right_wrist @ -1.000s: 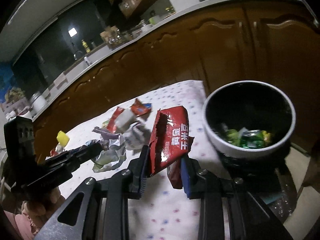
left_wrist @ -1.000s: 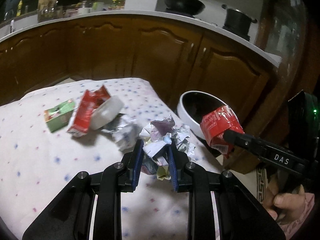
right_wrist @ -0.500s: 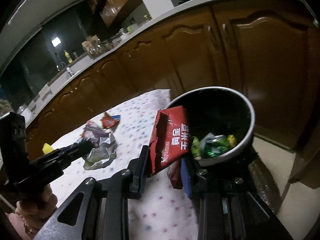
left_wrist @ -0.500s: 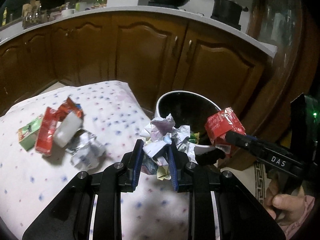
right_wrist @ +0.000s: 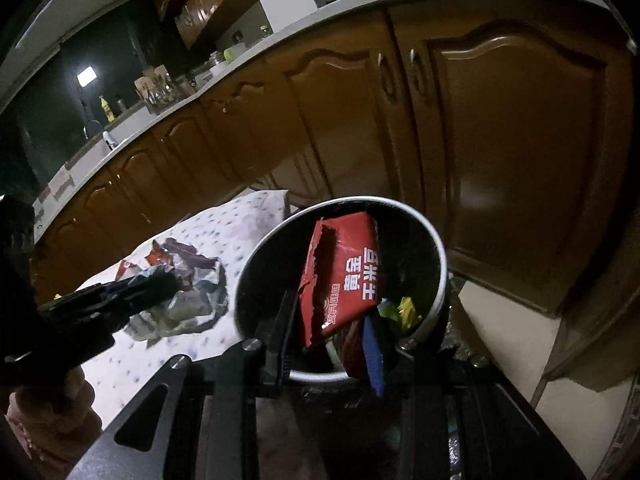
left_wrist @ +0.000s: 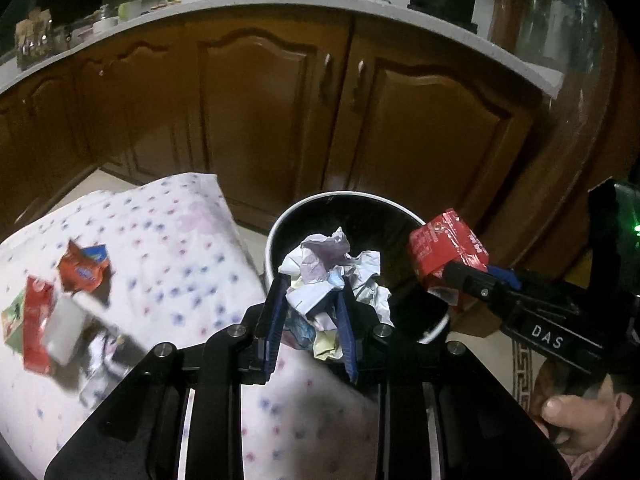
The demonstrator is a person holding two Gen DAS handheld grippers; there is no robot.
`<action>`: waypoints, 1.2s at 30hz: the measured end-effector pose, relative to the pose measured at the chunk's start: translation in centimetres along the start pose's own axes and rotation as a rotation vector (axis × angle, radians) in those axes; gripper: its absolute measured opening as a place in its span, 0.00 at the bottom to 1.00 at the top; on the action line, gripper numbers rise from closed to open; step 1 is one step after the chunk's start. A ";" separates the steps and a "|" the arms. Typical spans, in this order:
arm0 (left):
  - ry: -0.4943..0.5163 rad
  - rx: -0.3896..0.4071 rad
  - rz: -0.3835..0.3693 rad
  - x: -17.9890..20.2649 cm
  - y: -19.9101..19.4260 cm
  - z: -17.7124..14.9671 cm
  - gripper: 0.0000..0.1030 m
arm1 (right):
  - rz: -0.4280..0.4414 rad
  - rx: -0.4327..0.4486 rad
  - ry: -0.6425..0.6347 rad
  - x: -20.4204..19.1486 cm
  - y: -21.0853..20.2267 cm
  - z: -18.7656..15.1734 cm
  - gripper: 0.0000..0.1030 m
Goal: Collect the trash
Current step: 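Carry the paper and red bag over the black bin and release both, then move both tools back over the table toward the cartons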
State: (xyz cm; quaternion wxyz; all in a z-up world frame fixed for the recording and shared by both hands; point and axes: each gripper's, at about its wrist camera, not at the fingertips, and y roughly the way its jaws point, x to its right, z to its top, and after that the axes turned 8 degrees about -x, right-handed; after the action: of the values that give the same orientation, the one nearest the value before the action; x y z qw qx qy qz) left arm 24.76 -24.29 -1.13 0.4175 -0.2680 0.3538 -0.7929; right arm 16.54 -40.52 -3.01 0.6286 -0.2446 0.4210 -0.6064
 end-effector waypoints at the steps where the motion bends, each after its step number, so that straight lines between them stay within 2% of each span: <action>1: -0.001 -0.009 0.001 0.2 0.6 0.3 0.23 | -0.007 -0.005 -0.003 0.2 0.2 0.2 0.31; 10: 0.009 -0.065 0.032 1.2 4.3 2.0 0.29 | -0.016 -0.064 -0.004 1.8 2.7 1.4 0.32; 11: 0.005 -0.066 0.029 1.1 4.6 2.1 0.31 | -0.019 -0.065 -0.002 2.0 2.9 1.5 0.32; 14: -0.002 -0.073 0.021 0.9 5.0 2.0 0.47 | -0.028 -0.074 0.000 2.3 3.3 1.5 0.35; 15: -0.002 -0.069 0.029 0.9 5.0 1.9 0.51 | -0.029 -0.072 0.005 2.5 3.5 1.6 0.41; 16: -0.005 -0.072 0.030 0.7 5.1 1.7 0.52 | -0.025 -0.074 0.011 2.7 3.5 1.6 0.50; 17: -0.009 -0.072 0.023 0.6 5.0 1.6 0.53 | -0.019 -0.075 0.018 2.8 3.6 1.6 0.54; 24: -0.061 -0.021 -0.016 -0.9 2.2 -0.3 0.56 | -0.004 -0.036 0.040 2.9 2.2 1.0 0.54; 29: -0.085 0.040 -0.006 -2.1 -0.8 -3.5 0.58 | 0.031 0.007 0.056 1.8 0.5 -0.2 0.64; 36: -0.120 0.105 0.036 -4.4 -5.3 -8.8 0.59 | 0.089 0.083 0.071 -1.2 -1.5 -2.8 0.71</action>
State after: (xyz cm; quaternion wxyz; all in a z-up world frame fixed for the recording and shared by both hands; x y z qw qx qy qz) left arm 18.15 -15.49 -2.85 0.4655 -0.2864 0.2908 -0.7854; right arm 13.52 -39.05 -2.96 0.6493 -0.1776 0.4278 -0.6032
